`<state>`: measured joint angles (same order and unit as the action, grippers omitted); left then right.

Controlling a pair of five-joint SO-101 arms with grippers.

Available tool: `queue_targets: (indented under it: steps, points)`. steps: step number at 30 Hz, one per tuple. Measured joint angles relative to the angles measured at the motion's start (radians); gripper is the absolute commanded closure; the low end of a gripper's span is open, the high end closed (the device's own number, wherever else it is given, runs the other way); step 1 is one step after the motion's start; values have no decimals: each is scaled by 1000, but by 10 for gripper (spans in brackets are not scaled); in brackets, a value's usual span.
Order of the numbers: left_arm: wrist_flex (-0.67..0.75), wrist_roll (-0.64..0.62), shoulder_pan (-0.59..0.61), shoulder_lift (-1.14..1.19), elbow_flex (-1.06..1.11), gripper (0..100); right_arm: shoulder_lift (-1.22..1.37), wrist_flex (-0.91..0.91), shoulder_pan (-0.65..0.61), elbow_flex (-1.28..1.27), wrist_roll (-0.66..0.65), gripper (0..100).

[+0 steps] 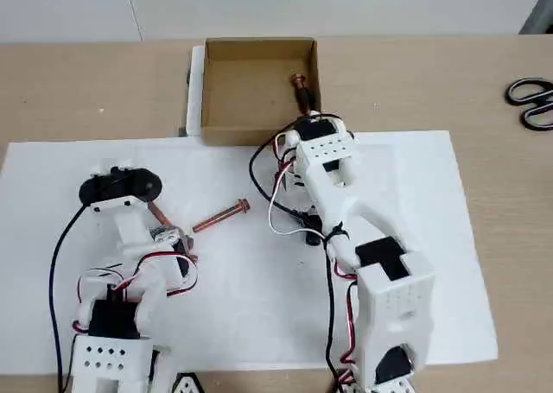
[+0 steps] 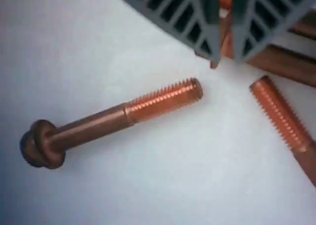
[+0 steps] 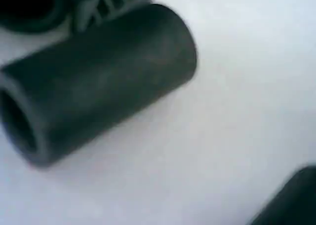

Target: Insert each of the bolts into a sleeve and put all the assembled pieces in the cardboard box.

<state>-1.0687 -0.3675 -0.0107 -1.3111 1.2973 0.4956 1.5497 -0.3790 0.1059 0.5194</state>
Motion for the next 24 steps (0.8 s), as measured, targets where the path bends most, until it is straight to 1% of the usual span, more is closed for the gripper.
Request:
queue_targets:
  steps: [6, 12, 18, 24]
  points:
    - [0, 0, 0, 0, 32, 994, 8, 14, 0, 9, -46, 872]
    - [0, 0, 0, 0, 34, 994, 8, 14, 0, 9, -52, 870]
    - [0, 0, 0, 0, 34, 994, 3, 17, -8, 9, -52, 781]
    - [0, 0, 0, 0, 34, 994, -38, 51, -43, -6, -57, 775]
